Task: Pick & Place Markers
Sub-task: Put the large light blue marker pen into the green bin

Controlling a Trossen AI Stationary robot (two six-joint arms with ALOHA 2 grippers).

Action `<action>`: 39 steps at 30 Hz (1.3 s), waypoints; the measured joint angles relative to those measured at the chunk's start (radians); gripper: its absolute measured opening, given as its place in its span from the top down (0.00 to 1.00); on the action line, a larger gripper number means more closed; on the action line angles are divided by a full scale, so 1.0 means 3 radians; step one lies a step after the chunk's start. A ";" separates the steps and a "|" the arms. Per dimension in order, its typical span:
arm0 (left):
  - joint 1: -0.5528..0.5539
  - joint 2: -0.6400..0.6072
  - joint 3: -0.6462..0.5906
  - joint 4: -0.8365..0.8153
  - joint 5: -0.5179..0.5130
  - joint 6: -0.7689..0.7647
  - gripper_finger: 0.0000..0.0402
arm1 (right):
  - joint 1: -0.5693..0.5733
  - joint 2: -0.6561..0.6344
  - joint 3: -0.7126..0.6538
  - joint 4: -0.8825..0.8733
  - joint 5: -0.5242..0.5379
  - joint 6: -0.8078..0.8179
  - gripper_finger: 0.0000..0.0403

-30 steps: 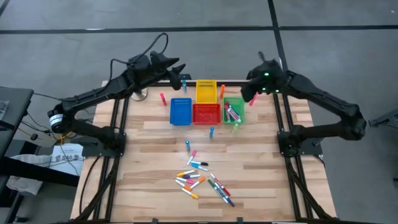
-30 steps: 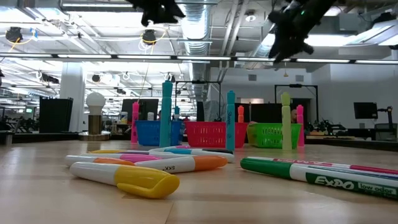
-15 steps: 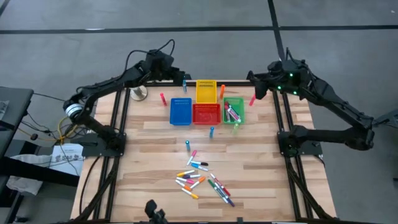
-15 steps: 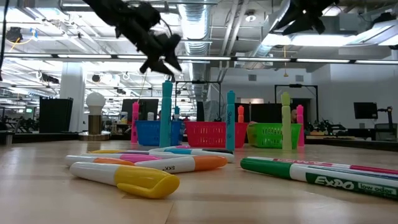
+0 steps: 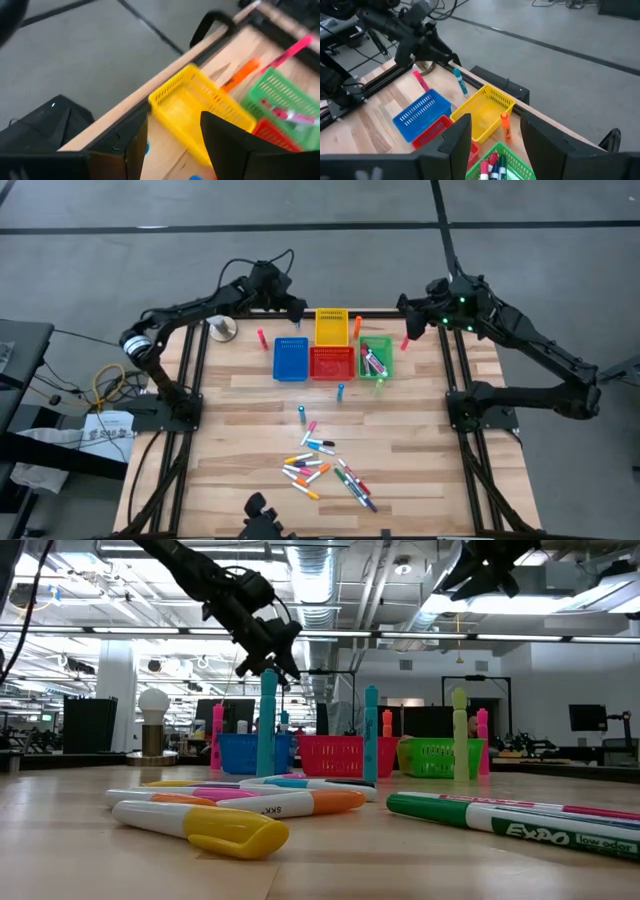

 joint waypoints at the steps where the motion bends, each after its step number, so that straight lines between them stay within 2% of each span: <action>1: 0.0001 0.0027 0.0000 -0.0033 -0.0013 0.0044 0.55 | 0.0000 0.0000 0.0000 0.0001 0.0000 0.0000 0.60; 6: -0.0058 0.0101 -0.0003 -0.0023 -0.0073 0.0394 0.55 | 0.0000 -0.0003 0.0000 0.0002 -0.0001 0.0000 0.59; 12: -0.0134 0.0073 -0.0015 -0.0009 -0.0330 0.0787 0.55 | 0.0000 -0.0003 0.0000 0.0002 0.0000 -0.0001 0.59; 20: -0.0135 0.0072 -0.0097 -0.0002 -0.0247 0.1231 0.55 | 0.0000 -0.0003 0.0000 0.0000 0.0000 -0.0005 0.59; 25: -0.0135 0.0073 -0.0233 0.0071 -0.0244 0.1400 0.55 | 0.0000 -0.0003 0.0000 -0.0059 0.0000 -0.0011 0.58; 34: -0.0134 0.0073 -0.0401 0.0487 -0.0244 0.1432 0.55 | 0.0002 -0.0003 0.0000 -0.0154 0.0000 -0.0065 0.59; 39: -0.0131 0.0073 -0.0478 0.0536 -0.0273 0.1433 0.55 | 0.0001 -0.0003 0.0000 -0.0181 0.0000 -0.0080 0.58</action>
